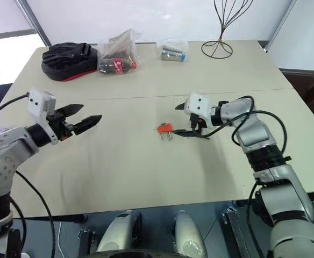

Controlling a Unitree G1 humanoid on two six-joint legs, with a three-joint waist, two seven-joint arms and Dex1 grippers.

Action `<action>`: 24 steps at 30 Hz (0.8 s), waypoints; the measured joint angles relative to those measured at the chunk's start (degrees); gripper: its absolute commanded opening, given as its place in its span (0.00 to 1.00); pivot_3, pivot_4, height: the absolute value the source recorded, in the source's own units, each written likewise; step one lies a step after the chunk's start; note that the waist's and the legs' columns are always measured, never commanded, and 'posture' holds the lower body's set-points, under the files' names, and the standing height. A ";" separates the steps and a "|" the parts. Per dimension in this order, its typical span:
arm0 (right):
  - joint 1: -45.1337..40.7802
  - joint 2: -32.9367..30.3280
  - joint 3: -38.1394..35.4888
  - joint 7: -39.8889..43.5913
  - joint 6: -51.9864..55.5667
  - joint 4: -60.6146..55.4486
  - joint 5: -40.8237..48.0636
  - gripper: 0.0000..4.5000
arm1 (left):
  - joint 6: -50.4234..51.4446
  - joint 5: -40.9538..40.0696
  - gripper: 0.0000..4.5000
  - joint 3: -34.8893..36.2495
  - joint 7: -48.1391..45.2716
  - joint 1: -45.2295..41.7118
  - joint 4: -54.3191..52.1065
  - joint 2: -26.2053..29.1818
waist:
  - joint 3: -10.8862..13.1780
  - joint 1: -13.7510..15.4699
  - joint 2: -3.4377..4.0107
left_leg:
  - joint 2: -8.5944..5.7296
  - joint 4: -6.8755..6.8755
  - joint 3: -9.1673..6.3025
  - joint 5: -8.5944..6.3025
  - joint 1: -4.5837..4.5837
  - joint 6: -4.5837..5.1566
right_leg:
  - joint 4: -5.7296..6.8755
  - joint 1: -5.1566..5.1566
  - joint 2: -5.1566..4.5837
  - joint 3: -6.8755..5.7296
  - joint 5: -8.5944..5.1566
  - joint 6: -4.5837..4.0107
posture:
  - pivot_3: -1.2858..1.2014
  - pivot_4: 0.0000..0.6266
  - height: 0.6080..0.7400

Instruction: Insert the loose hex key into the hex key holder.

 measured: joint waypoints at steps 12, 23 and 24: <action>-8.79 6.11 2.84 -8.16 -22.29 29.86 -13.01 1.00 | 2.29 -6.74 0.99 0.18 -2.02 4.15 -5.71 3.05 | 0.01 -0.13 -0.02 | -0.01 0.01 -0.03 0.01 0.03 -0.03 | 0.03 0.03 0.01 0.00 0.00 0.00 | 0.52 0.24 1.00; -9.84 8.16 1.04 -7.50 -23.85 33.48 -13.67 1.00 | 2.83 -7.69 0.99 -0.13 0.95 3.80 -7.28 4.59 | 0.01 -0.42 -0.02 | 0.01 -0.01 -0.07 0.02 0.17 -0.03 | 0.06 0.16 0.06 -0.01 0.00 0.00 | 0.52 0.24 1.00; -9.76 8.28 0.91 -7.05 -23.35 33.17 -13.54 1.00 | 2.83 -7.69 0.99 -0.13 1.03 3.69 -7.33 4.72 | 0.00 -0.49 -0.02 | 0.01 -0.02 -0.07 0.02 0.17 -0.03 | 0.06 0.16 0.06 -0.01 0.00 0.00 | 0.52 0.24 1.00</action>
